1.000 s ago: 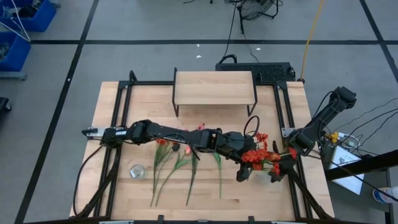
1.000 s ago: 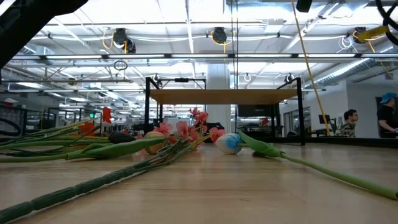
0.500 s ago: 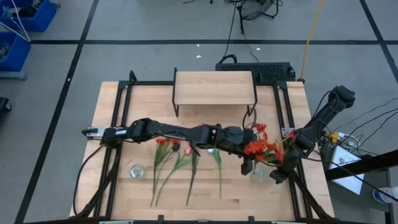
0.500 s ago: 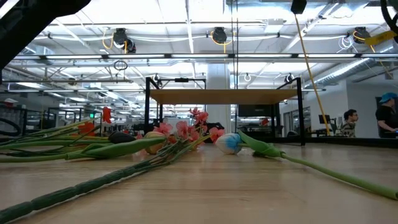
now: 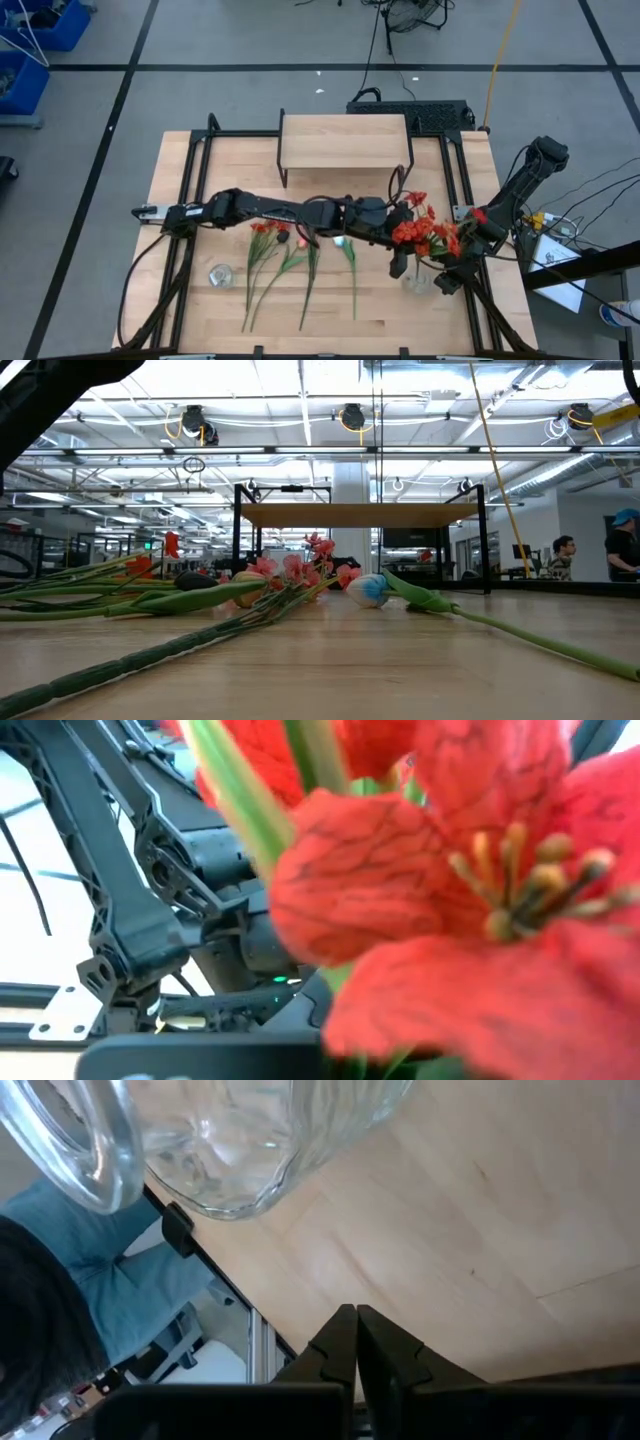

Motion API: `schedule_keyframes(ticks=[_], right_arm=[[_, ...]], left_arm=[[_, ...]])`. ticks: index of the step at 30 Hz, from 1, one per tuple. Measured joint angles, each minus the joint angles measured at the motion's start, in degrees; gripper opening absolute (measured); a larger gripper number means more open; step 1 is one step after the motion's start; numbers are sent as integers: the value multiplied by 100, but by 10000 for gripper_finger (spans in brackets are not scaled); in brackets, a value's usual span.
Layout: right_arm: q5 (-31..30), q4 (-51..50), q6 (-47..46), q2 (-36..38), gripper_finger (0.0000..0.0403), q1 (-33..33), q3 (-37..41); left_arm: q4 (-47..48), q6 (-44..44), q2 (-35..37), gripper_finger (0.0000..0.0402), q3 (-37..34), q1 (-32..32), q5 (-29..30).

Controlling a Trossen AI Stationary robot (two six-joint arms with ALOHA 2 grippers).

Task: Pick and place flowers into a vace then onto a shelf
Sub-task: Put the right orange flowers into the right transparent vase

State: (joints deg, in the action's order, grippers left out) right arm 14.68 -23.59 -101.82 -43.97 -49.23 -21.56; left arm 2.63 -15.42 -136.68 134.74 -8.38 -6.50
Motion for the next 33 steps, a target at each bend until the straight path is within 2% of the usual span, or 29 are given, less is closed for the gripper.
schedule_keyframes(ticks=[11,19,28,33], right_arm=[[-156,-4,-56,-2,4,0,0],[-144,372,-101,-4,4,0,256],[-139,1118,-278,-4,4,0,609],[-127,1247,-273,-2,4,0,662]], left_arm=[[-165,20,-195,9,-35,-7,44],[-445,81,-199,33,-39,-4,106],[-389,1,-324,12,-44,-11,176],[-627,16,-304,22,-39,-2,206]])
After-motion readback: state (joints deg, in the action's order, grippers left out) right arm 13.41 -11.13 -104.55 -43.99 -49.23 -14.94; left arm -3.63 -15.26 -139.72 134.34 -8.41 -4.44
